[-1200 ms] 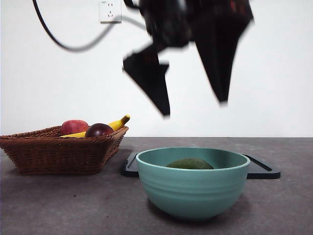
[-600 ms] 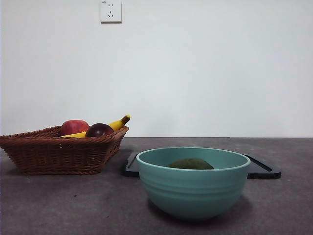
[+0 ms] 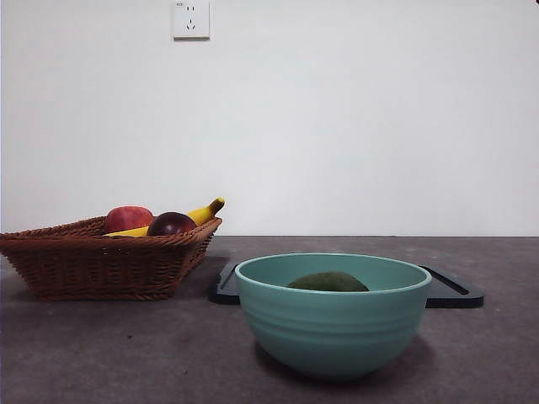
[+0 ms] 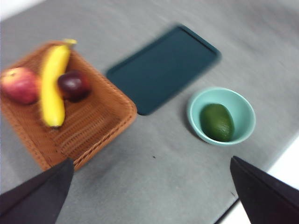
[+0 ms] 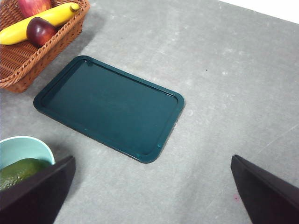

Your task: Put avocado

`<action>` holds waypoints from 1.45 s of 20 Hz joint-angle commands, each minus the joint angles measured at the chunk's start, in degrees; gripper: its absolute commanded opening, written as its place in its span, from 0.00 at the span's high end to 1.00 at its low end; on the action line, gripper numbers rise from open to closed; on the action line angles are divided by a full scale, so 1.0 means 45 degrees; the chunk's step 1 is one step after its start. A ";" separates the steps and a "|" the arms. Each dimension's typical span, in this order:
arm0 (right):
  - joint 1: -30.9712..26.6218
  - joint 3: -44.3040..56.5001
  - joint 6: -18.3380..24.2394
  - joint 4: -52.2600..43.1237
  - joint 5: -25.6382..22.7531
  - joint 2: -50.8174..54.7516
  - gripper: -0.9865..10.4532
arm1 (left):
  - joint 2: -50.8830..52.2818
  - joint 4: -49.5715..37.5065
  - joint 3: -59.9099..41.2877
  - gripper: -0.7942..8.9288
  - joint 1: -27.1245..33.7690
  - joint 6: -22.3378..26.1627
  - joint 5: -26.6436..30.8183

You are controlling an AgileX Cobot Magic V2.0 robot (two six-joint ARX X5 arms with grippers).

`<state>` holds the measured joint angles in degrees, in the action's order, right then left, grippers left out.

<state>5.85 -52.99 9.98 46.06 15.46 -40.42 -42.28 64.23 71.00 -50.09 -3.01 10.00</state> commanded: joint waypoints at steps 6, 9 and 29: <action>0.0044 -0.0146 -0.0486 -0.0019 0.0359 -0.0073 0.21 | 0.5450 -0.1185 -0.3759 0.21 -0.0097 -0.1588 0.0063; 0.0656 -0.0146 -0.1190 0.0136 0.1112 -0.0442 0.21 | 0.5979 -0.1554 -0.3769 0.21 -0.0097 -0.1409 0.0063; 0.6518 -0.0151 -0.4775 -0.0627 -0.1132 -0.9092 0.36 | 0.6028 -0.1613 -0.3769 0.21 -0.0097 -0.1452 0.0063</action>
<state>34.61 -52.99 -10.26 43.66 10.55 -80.62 -15.07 57.60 53.19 -50.11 -9.15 10.22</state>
